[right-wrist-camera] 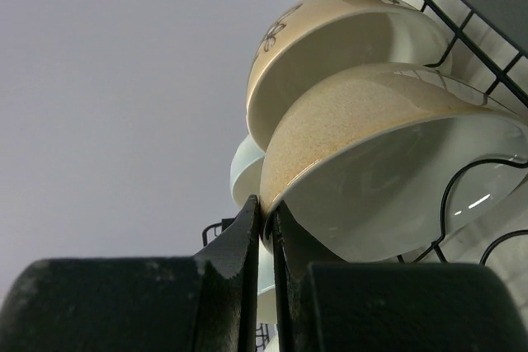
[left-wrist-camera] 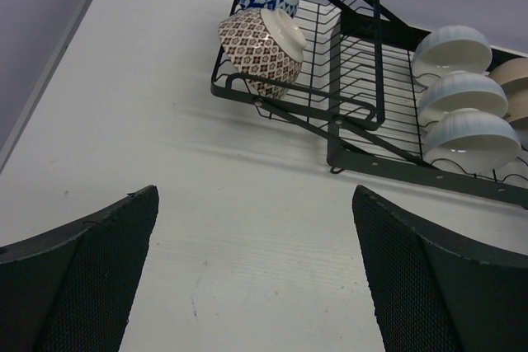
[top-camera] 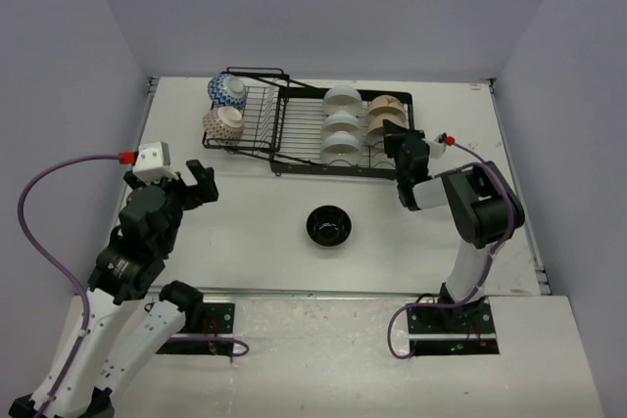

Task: Unload the bowls from the dish rack

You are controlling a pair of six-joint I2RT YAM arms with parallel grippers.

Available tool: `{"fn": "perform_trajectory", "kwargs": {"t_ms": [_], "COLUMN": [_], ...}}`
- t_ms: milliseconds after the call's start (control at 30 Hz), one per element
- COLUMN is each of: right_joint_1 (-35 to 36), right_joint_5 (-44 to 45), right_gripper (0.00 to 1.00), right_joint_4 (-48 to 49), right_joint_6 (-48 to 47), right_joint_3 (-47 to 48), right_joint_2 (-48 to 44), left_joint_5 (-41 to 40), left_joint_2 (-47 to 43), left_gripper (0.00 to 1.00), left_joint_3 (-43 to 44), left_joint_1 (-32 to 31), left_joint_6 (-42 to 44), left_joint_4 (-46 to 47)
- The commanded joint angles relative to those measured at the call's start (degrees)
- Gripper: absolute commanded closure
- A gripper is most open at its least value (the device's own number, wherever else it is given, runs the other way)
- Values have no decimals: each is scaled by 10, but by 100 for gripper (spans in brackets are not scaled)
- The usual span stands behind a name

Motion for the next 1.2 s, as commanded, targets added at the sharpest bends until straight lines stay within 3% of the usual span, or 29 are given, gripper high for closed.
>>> {"fn": "perform_trajectory", "kwargs": {"t_ms": [0,333,1167], "right_joint_1": [-1,-1,-4], "right_joint_5": [-3,-46,-120], "right_gripper": [100,100,100], "right_joint_4": [190,365,387], "right_joint_6": [-66,-120,-186], "right_joint_3": [-8,-14,12], "right_joint_2": [23,65,25], "left_joint_5": [4,4,5], "left_joint_2": [1,5,1], "left_gripper": [0,0,0], "left_joint_3": [-3,-3,-2], "left_joint_1": [4,4,4], "left_joint_6": [9,10,11], "left_joint_4": [21,21,21]}}
